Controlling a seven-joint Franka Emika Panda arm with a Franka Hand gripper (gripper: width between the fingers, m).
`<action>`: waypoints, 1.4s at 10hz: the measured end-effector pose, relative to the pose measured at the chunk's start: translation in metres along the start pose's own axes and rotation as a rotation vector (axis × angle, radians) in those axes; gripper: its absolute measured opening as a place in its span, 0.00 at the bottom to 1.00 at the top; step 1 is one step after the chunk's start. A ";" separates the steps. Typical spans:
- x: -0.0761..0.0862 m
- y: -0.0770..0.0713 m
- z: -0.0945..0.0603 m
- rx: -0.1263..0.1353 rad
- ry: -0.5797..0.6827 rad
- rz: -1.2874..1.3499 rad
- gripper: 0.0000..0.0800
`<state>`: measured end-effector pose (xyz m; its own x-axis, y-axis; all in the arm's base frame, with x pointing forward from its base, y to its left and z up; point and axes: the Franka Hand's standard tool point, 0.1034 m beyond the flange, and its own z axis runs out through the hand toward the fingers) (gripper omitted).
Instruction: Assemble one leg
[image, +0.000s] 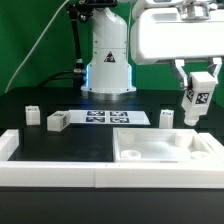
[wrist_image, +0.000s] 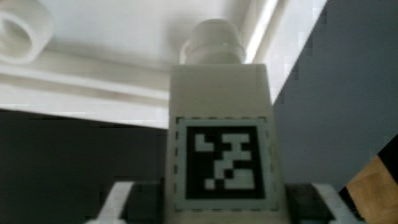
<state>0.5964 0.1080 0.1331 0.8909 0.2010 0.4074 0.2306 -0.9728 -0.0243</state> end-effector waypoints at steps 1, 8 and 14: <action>0.000 0.000 0.000 -0.002 0.018 0.000 0.36; 0.011 0.015 0.011 -0.037 0.223 -0.019 0.36; 0.005 0.009 0.039 -0.027 0.209 -0.014 0.36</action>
Offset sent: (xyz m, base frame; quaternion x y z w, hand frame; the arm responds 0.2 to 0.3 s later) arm 0.0000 0.0000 0.0000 0.0000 0.1296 0.0000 0.9916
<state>0.6186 0.1049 0.0995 0.7868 0.1885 0.5878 0.2290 -0.9734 0.0057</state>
